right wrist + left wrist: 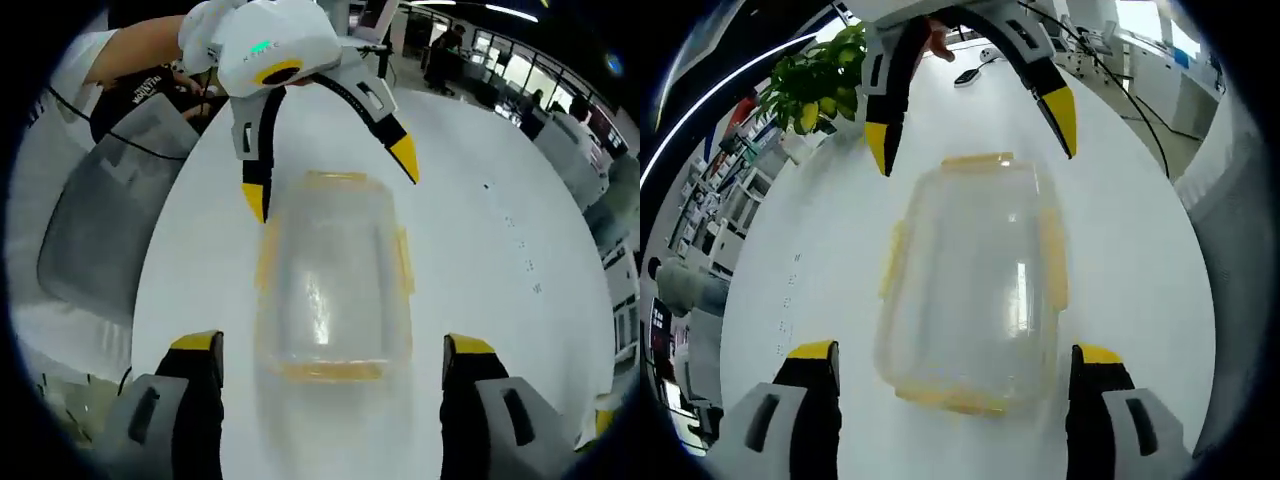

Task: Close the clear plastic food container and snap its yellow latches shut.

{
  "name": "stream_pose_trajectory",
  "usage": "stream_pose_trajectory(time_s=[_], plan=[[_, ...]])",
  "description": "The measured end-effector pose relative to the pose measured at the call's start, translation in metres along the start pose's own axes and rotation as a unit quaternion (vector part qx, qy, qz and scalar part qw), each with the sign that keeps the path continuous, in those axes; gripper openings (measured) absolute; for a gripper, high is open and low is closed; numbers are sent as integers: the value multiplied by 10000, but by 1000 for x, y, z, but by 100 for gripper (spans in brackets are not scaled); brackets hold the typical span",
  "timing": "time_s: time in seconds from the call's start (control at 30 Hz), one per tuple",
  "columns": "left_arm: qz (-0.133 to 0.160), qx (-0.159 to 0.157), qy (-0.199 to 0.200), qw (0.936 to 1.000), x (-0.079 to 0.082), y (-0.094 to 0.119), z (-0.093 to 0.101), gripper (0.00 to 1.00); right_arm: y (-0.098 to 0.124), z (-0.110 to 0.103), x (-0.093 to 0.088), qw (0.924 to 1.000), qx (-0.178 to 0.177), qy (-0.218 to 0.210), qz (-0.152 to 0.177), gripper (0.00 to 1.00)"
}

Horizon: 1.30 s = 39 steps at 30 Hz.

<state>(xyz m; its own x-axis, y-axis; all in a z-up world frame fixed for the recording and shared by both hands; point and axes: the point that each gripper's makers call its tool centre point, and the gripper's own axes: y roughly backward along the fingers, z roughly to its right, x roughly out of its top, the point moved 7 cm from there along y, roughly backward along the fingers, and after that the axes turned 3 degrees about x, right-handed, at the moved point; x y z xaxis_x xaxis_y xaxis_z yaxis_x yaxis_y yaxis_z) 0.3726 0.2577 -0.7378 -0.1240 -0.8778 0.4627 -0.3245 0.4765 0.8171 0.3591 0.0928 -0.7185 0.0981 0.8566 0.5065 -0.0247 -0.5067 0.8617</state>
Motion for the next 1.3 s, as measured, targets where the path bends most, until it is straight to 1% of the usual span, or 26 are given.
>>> stream_pose_trajectory(time_s=[0.03, 0.13, 0.27, 0.37, 0.47, 0.5, 0.57, 0.6, 0.87, 1.07, 1.17, 1.3], plan=[[15, -40, 25, 10000, 0, -2, 1, 93, -3, 0, -3, 10000, -15, 26, -94, 90], [-41, -93, -8, 9999, -2, -6, 1, 93, -8, 0, -6, 10000, -4, 9, -98, 92], [-69, -241, -1, 9997, -4, -9, 3, 93, -12, 0, -6, 10000, -11, -35, -39, 89], [-205, -326, -68, 9992, -9, -11, 4, 90, -15, 1, -8, 9999, 10, -87, -67, 87], [-221, -364, -27, 9991, -9, -11, 4, 83, -19, 1, -9, 9999, 50, -72, -60, 84], [-216, -343, -26, 9992, -9, -11, 4, 82, -20, 1, -9, 9999, 50, -92, -64, 82], [-205, -324, 17, 9993, -9, -9, 2, 78, -21, 1, -8, 10000, 44, -73, -51, 76], [-203, -338, 5, 9992, -10, -9, 1, 78, -22, 2, -8, 10000, 2, -67, -44, 75], [-169, -339, 72, 9993, -11, -7, 4, 77, -24, 2, -4, 9999, 52, -5, -139, 75], [-199, -339, 100, 9992, -23, 2, 7, 77, -29, -2, 5, 9999, 74, 32, -85, 75], [-226, -330, 145, 9991, -30, 7, 9, 77, -34, -4, 14, 9999, 106, 89, -92, 75], [-323, -303, 259, 9987, -46, 20, 17, 77, -45, -10, 33, 9994, 201, 245, -122, 75]])
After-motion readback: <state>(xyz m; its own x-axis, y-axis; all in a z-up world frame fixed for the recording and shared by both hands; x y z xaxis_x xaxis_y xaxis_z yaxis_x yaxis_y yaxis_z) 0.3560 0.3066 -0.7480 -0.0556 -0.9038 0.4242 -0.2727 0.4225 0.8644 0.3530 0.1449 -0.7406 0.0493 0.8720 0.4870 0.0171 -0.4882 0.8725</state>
